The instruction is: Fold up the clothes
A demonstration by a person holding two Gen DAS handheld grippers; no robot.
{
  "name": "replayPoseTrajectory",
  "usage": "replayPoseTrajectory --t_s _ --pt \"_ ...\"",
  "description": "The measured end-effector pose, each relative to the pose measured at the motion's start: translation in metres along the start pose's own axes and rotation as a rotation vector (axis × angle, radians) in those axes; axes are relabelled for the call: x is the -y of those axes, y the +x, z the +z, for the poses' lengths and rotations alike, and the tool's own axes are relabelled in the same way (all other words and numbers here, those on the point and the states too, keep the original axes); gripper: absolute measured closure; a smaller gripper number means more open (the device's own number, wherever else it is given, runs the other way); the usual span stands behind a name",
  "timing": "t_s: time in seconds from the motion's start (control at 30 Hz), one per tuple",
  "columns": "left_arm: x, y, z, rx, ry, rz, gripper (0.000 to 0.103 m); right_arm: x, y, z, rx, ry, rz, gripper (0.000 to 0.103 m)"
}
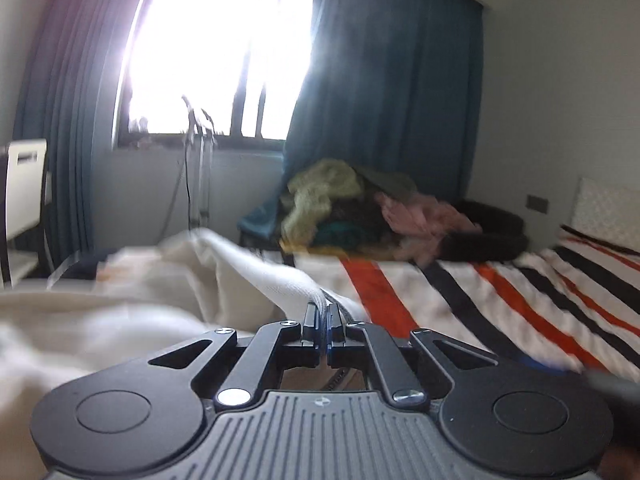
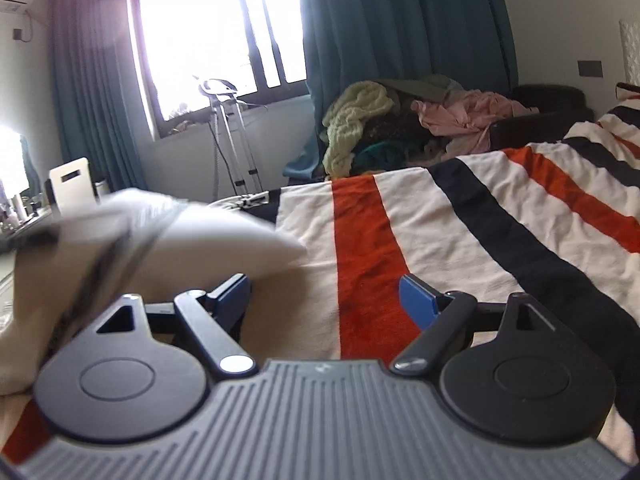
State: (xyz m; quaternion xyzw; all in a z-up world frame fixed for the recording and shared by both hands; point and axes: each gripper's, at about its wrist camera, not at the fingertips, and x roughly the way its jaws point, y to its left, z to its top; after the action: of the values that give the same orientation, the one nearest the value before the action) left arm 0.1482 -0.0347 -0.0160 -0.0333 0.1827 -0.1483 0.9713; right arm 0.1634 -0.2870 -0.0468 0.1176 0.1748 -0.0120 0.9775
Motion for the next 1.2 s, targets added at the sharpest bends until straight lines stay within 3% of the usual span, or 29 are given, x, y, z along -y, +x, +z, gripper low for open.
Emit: replayPoseTrajectory --t_s 0.13,0.23,0.27,0.3,0.4,0.47,0.8,0.93,1.03,1.2 --pt "0.002 -0.021 -0.054 -0.135 -0.107 0.04 0.099 -0.009 -0.01 -0.008 -0.033 -0.036 0.026 0.019" --pt "-0.003 -0.023 -0.058 -0.171 -0.129 0.037 0.096 -0.02 -0.015 -0.017 -0.061 -0.068 0.046 0.019" --pt "-0.003 -0.026 -0.055 -0.152 -0.117 0.037 0.087 -0.024 -0.017 -0.02 -0.068 -0.079 0.052 0.019" --pt "-0.003 -0.03 -0.052 -0.133 -0.105 0.037 0.07 -0.027 -0.018 -0.023 -0.074 -0.095 0.056 0.019" --pt "0.001 -0.047 -0.045 -0.06 -0.104 0.023 0.044 -0.036 -0.021 -0.031 -0.087 -0.133 0.069 0.019" --pt "-0.001 -0.054 -0.042 -0.037 -0.109 0.036 0.032 -0.038 -0.023 -0.035 -0.105 -0.129 0.075 0.019" --pt "-0.022 -0.069 -0.023 -0.006 -0.188 0.165 0.002 -0.035 -0.007 -0.033 -0.156 -0.014 0.185 0.02" --pt "-0.036 -0.065 -0.032 -0.007 -0.265 0.22 0.001 -0.054 0.026 -0.011 -0.195 0.006 0.292 0.02" --pt "-0.048 -0.056 -0.035 -0.014 -0.329 0.242 0.001 -0.088 0.065 0.015 -0.19 -0.072 0.326 0.02" --pt "-0.085 -0.036 -0.045 0.0 -0.496 0.294 0.001 -0.168 0.149 0.062 -0.221 -0.176 0.302 0.021"
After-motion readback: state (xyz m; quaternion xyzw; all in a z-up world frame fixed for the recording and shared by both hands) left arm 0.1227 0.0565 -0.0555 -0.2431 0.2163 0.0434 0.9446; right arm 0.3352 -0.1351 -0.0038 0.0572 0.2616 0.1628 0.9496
